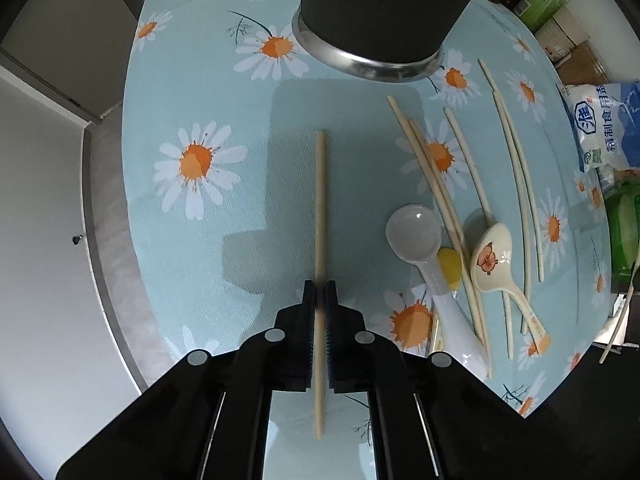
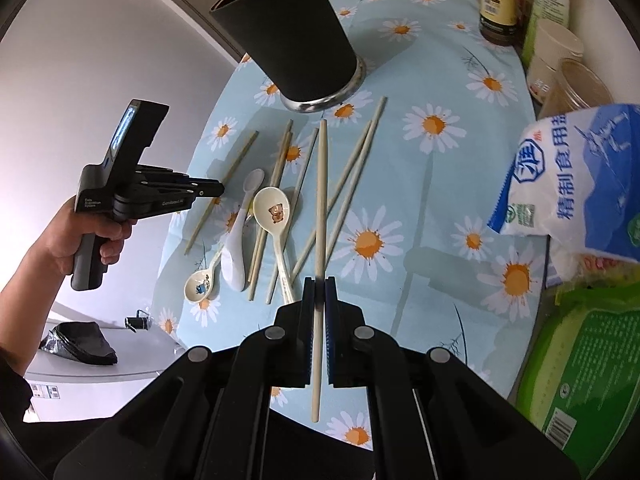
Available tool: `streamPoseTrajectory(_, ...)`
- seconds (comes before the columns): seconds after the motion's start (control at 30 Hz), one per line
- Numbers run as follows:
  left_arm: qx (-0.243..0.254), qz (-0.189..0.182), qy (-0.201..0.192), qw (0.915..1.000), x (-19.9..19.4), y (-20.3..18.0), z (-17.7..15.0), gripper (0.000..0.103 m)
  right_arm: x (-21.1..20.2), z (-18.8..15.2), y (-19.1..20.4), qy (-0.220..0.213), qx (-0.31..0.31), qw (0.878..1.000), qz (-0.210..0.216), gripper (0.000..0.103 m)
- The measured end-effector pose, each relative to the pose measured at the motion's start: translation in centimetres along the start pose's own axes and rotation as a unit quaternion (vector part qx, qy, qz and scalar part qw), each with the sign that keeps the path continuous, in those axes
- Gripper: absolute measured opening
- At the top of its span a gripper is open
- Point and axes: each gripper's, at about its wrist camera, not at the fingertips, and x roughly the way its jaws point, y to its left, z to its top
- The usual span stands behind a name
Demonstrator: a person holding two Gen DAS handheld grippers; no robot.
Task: Organize utensils
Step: 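Lift both held chopsticks and carry them over the black utensil holder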
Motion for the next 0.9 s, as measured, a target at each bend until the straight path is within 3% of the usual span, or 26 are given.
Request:
streamPoseTrajectory(0.53, -0.035, -0.013, -0.044, 0.9984, -1.2, 0.9, -1.5, 0.003, 1.1, 3.1, 0.6, -0.001, -0.039, 0.999, 0.009, 0.006)
streamPoseTrajectory(0.9, -0.091, -0.046, -0.131, 0.9861, -6.1, 0.5, -3.9, 0.003, 1.2, 4.7, 1.0, -0.016, -0.054, 0.997, 0.051, 0.006)
